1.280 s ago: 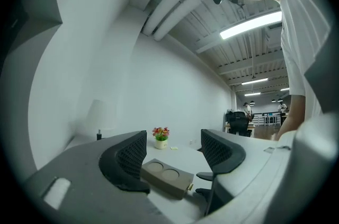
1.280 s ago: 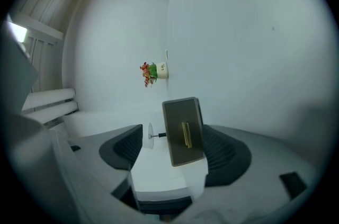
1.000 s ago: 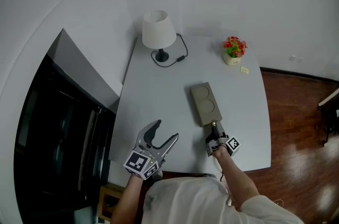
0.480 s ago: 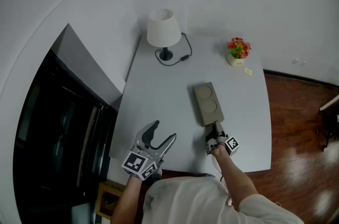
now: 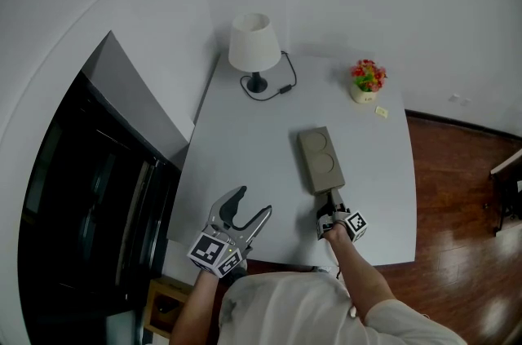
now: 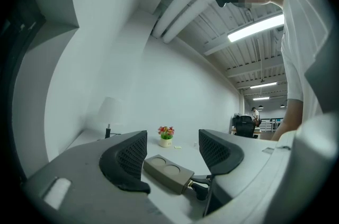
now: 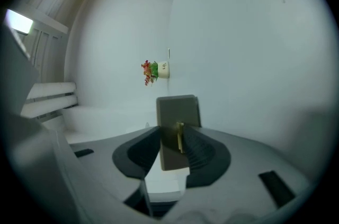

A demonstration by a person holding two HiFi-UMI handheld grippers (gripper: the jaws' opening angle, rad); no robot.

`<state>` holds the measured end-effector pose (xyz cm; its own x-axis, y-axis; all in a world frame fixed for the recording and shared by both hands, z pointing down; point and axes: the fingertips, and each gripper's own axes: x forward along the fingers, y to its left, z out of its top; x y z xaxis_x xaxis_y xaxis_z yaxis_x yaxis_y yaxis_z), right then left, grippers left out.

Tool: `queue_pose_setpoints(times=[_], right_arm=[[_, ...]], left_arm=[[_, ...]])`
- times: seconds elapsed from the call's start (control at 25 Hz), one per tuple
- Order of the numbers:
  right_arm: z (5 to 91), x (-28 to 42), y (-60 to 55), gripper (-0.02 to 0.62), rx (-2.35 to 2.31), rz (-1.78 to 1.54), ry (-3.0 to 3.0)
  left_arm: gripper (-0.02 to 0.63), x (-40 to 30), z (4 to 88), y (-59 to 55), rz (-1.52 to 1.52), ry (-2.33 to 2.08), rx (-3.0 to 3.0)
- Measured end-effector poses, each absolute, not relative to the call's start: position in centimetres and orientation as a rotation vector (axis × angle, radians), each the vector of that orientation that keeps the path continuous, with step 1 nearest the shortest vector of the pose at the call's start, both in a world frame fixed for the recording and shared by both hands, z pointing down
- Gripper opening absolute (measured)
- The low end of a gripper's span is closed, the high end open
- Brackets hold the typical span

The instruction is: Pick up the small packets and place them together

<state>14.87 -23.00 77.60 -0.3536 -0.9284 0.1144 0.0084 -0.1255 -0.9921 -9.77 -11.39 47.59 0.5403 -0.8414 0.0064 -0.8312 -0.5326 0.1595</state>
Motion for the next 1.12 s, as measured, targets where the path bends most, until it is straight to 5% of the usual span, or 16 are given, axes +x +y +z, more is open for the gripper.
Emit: queue_pose_setpoints(times=[1.12], right_arm=[[76.6,19.6,-9.4,0.135,-1.116,-1.612,1.469]], left_arm=[[0.296,-5.6,48.8,-11.8,-0.081,-1.249,2.728]])
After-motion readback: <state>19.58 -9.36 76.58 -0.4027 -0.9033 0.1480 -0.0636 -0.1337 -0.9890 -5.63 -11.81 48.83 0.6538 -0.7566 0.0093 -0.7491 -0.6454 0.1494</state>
